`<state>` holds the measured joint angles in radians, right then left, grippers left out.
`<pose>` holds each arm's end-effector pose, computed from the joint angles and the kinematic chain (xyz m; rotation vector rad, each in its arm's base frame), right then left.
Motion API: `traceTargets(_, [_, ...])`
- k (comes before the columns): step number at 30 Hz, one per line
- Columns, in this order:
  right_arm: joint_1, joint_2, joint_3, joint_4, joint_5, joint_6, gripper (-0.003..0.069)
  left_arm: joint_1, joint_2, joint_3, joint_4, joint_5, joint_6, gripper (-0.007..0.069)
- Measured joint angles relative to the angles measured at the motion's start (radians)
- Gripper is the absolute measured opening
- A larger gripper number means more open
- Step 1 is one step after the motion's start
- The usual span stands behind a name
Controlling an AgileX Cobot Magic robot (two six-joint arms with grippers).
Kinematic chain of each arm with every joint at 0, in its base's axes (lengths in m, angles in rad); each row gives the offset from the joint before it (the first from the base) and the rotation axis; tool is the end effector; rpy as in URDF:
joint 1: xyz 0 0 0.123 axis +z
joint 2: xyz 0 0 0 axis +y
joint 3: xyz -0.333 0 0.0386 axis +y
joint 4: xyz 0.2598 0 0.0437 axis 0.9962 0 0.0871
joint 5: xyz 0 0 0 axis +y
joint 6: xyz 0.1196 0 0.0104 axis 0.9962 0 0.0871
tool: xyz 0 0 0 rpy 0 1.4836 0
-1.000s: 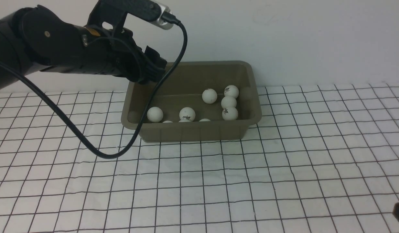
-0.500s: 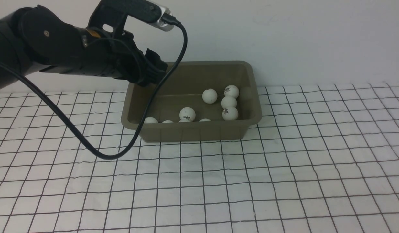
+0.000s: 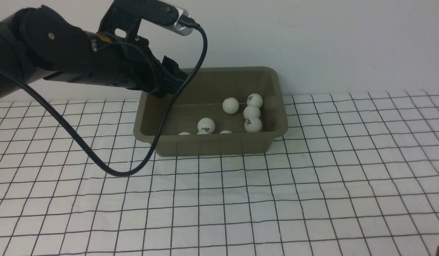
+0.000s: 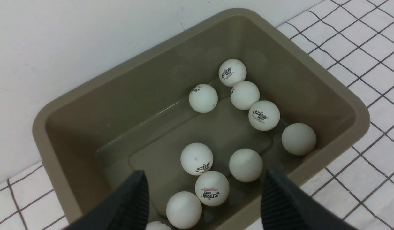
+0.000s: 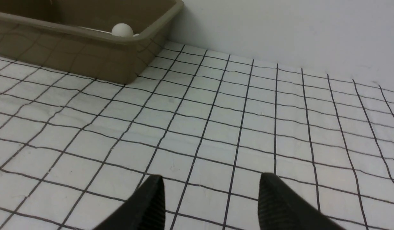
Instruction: Put the table tennis balls into the box on the white checkered tablecloth.
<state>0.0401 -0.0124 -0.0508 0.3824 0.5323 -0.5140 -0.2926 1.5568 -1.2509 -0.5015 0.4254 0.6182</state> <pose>0.0329 0.0241 0.1771 -0.3372 1.8850 0.0884 0.3686 -0.1359 0.3538 0.5928 2.0865 -0.2953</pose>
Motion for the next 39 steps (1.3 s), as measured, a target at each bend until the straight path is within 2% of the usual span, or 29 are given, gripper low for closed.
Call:
traceTargets(30, [-0.006,0.000,0.067,-0.085,-0.098,-0.003,0.0370,0.000,0.000,0.000,-0.002,0.009,0.000,0.0426])
traceTargets(39, [-0.006,0.000,0.067,-0.086,-0.100,-0.003,0.0370,0.000,0.000,0.000,-0.066,0.009,0.000,0.0426])
